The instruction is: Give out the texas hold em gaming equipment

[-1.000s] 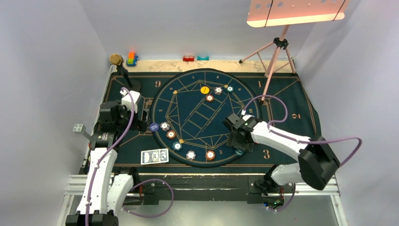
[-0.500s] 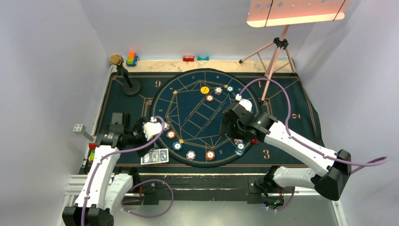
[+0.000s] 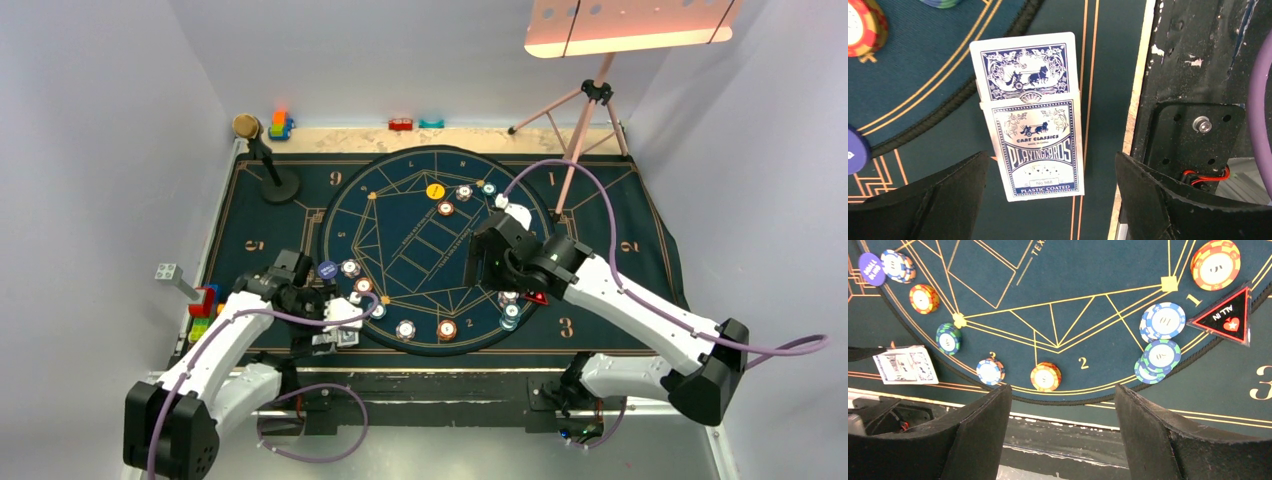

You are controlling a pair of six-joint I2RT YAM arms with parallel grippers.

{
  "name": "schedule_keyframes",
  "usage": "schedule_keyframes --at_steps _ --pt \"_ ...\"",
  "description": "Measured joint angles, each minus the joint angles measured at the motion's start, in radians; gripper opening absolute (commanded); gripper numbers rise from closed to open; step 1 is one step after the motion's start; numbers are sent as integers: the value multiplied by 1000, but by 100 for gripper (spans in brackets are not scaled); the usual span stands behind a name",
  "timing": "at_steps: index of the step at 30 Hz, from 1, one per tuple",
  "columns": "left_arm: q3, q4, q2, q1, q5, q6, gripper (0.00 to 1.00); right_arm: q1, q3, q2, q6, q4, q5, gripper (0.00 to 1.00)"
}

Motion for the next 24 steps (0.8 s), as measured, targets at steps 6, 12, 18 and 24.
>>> schedule_keyframes --at_steps 6,12,18,24 --pt "-29 26 39 -9 -32 0 100 -2 42 2 -17 8 0 78" --pt "-61 103 84 -26 -71 -24 100 -12 50 24 -28 14 -3 78" --pt "-76 150 109 -45 -99 -61 100 -28 61 48 -43 15 -10 77" --pt "-101 184 73 -52 -113 -74 68 -36 65 48 -46 29 -35 75"
